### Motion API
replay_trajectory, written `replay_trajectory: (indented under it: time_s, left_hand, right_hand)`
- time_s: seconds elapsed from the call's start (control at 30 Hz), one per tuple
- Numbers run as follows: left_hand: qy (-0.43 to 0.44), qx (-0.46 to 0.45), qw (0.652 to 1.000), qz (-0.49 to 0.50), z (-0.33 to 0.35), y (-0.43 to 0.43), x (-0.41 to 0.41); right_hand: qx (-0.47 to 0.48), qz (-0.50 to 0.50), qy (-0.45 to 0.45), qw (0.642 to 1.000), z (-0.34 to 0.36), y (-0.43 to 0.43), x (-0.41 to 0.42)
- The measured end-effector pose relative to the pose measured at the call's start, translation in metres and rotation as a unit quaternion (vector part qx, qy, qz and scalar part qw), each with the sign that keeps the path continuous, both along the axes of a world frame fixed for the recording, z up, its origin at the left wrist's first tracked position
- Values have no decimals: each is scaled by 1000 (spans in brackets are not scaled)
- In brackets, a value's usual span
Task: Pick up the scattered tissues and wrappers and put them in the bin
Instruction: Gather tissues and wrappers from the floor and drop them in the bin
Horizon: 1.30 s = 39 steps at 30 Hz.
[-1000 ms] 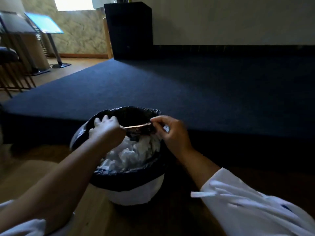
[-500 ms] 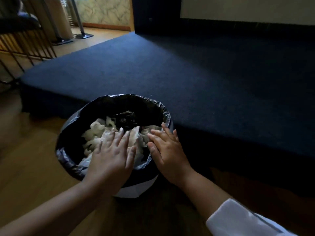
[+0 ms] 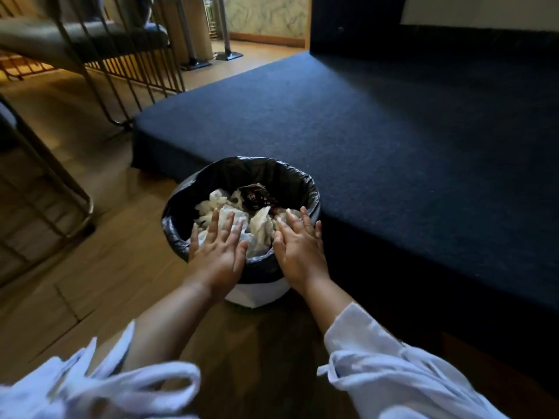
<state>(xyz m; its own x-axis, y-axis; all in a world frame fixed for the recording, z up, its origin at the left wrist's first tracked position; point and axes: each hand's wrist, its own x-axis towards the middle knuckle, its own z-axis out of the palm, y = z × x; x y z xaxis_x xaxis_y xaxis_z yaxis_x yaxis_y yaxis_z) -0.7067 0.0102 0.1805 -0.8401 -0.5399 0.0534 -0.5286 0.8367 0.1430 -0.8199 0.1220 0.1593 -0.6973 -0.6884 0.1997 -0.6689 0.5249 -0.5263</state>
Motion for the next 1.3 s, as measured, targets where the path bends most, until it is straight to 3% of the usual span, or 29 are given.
replay_trajectory:
  time_s: [0.33, 0.57, 0.7, 0.8, 0.9, 1.03, 1.17, 1.3]
  left_hand:
    - [28, -27, 999, -24, -7, -11, -5]
    - [18, -14, 999, -45, -6, -12, -2]
    - [50, 11, 998, -23, -1, -5, 2]
    - [130, 14, 988, -88, 4, 35, 14]
    - [152, 96, 955, -235, 1, 123, 46]
    - [20, 199, 887, -415, -5, 254, 123]
    - [-64, 204, 789, -575, -2, 354, 196]
    - [-141, 211, 722, -644, -1, 419, 248]
  right_hand:
    - [20, -32, -7, 999, 0, -9, -4]
    - [128, -138, 10, 982, 14, 2, 27]
    - [51, -196, -69, 977, 11, 69, 94]
    - [46, -229, -117, 965, -4, 164, 161]
    - [89, -286, -149, 942, -15, 267, 226]
    - [88, -438, -156, 881, -2, 365, 318]
    - [92, -517, -165, 835, 15, 437, 403]
    - [52, -590, -173, 787, 10, 495, 475]
